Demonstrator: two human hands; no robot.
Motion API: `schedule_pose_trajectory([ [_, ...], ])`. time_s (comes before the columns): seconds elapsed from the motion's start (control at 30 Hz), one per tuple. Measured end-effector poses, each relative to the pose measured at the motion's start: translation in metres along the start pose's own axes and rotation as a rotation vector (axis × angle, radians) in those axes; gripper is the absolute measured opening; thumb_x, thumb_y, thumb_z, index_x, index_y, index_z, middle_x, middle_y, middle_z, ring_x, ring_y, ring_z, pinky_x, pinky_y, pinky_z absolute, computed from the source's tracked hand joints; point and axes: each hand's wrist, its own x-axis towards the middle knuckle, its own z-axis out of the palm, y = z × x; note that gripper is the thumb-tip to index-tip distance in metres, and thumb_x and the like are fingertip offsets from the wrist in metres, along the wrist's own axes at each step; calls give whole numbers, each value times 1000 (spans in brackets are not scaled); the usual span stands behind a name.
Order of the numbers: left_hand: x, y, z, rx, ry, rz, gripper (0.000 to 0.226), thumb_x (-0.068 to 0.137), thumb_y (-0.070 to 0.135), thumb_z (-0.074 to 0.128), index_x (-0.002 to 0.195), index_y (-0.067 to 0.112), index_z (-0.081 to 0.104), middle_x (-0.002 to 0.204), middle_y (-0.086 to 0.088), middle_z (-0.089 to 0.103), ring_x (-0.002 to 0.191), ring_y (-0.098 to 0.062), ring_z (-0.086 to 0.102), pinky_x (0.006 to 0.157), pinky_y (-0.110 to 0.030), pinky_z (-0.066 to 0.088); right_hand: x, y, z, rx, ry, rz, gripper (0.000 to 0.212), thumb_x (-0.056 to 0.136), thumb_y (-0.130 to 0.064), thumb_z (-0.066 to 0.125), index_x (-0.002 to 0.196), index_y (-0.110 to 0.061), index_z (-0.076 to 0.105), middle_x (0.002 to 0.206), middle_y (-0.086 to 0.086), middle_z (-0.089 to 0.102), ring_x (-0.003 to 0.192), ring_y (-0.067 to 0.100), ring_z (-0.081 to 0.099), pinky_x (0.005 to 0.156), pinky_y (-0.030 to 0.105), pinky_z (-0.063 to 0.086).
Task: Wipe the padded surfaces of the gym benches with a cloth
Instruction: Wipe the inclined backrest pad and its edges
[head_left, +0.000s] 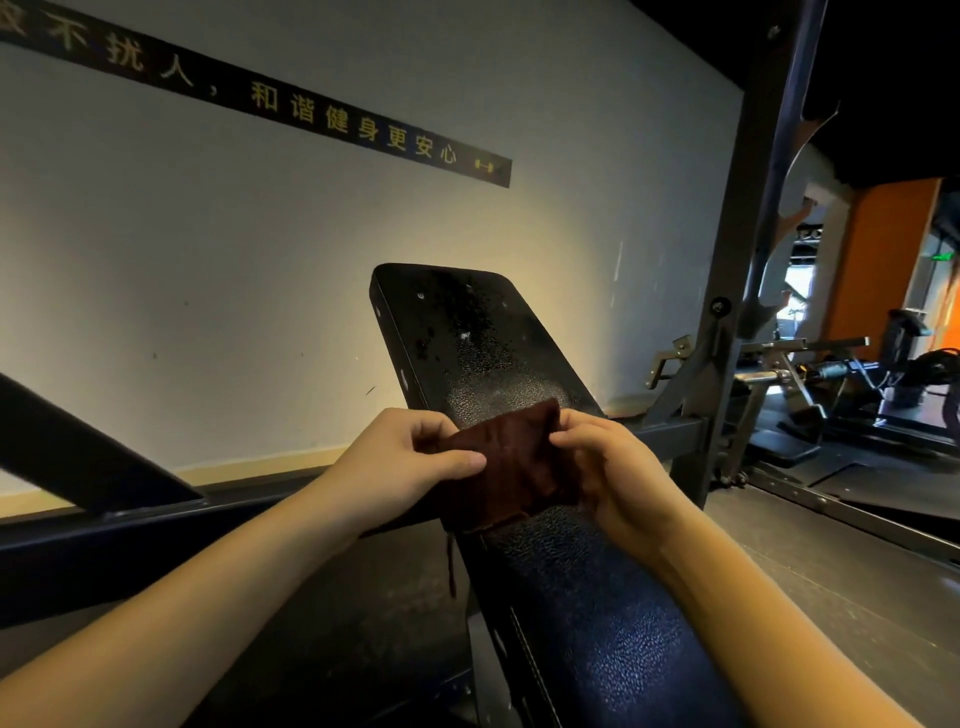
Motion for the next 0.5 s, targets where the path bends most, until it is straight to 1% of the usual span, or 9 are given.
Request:
schedule_pose_trajectory([
  [0.03, -3, 3, 0, 1, 29, 9, 17, 87, 26, 79, 83, 11, 74, 80, -11, 74, 78, -22, 73, 77, -39, 58, -2, -3, 1, -43, -17, 0, 46, 77, -21, 69, 111, 9, 60, 99, 20, 64, 95, 33, 58, 82, 43, 45],
  [0.1, -6, 8, -1, 23, 90, 44, 19, 87, 28, 79, 81, 11, 71, 77, -11, 72, 74, -20, 71, 72, -39, 56, -7, -5, 7, -182, -25, -17, 29, 78, -19, 80, 98, -4, 66, 87, 12, 69, 82, 25, 65, 71, 36, 49],
  [0.13, -7, 10, -1, 65, 117, 82, 21, 87, 30, 80, 80, 13, 71, 75, -9, 71, 73, -20, 70, 71, -41, 56, -10, -5, 11, -261, -12, -35, 21, 83, -16, 81, 95, -7, 66, 82, 9, 71, 76, 20, 67, 63, 31, 52],
  [0.2, -8, 13, 0, 187, 184, 170, 22, 85, 34, 81, 76, 18, 69, 70, -1, 69, 72, -19, 68, 72, -47, 55, -13, -4, 19, -355, 38, -69, 12, 89, -11, 75, 93, -5, 66, 77, 10, 71, 71, 20, 70, 56, 32, 57],
  [0.3, -11, 20, 6, 339, 310, 260, 21, 84, 39, 80, 76, 25, 68, 69, 8, 67, 72, -12, 66, 70, -45, 55, -17, -8, 21, -353, 56, -61, 8, 91, -11, 73, 92, -4, 68, 76, 14, 72, 68, 22, 70, 54, 34, 58],
  [0.37, -14, 26, 12, 342, 347, 297, 19, 84, 40, 81, 77, 27, 69, 71, 10, 68, 73, -10, 66, 70, -45, 55, -20, -14, 20, -345, 83, -41, 11, 92, -13, 73, 86, -5, 69, 72, 11, 70, 65, 21, 69, 51, 32, 57],
  [0.43, -17, 31, 21, 300, 331, 330, 16, 83, 41, 81, 81, 28, 71, 74, 12, 69, 76, -8, 66, 71, -45, 55, -21, -20, 20, -303, 161, -33, 15, 94, -14, 70, 82, -5, 66, 67, 9, 67, 60, 20, 68, 48, 32, 57],
  [0.47, -20, 33, 27, 285, 305, 351, 15, 83, 42, 80, 87, 30, 73, 78, 14, 69, 78, -6, 66, 73, -45, 56, -21, -22, 20, -266, 198, -23, 16, 95, -14, 68, 82, -4, 66, 68, 12, 67, 59, 21, 68, 46, 32, 56],
  [0.5, -24, 34, 34, 280, 265, 371, 18, 83, 44, 79, 95, 32, 75, 85, 15, 69, 83, -5, 65, 77, -43, 56, -21, -24, 19, -221, 225, -5, 16, 96, -13, 66, 85, -1, 67, 73, 15, 68, 62, 23, 69, 45, 31, 55],
])
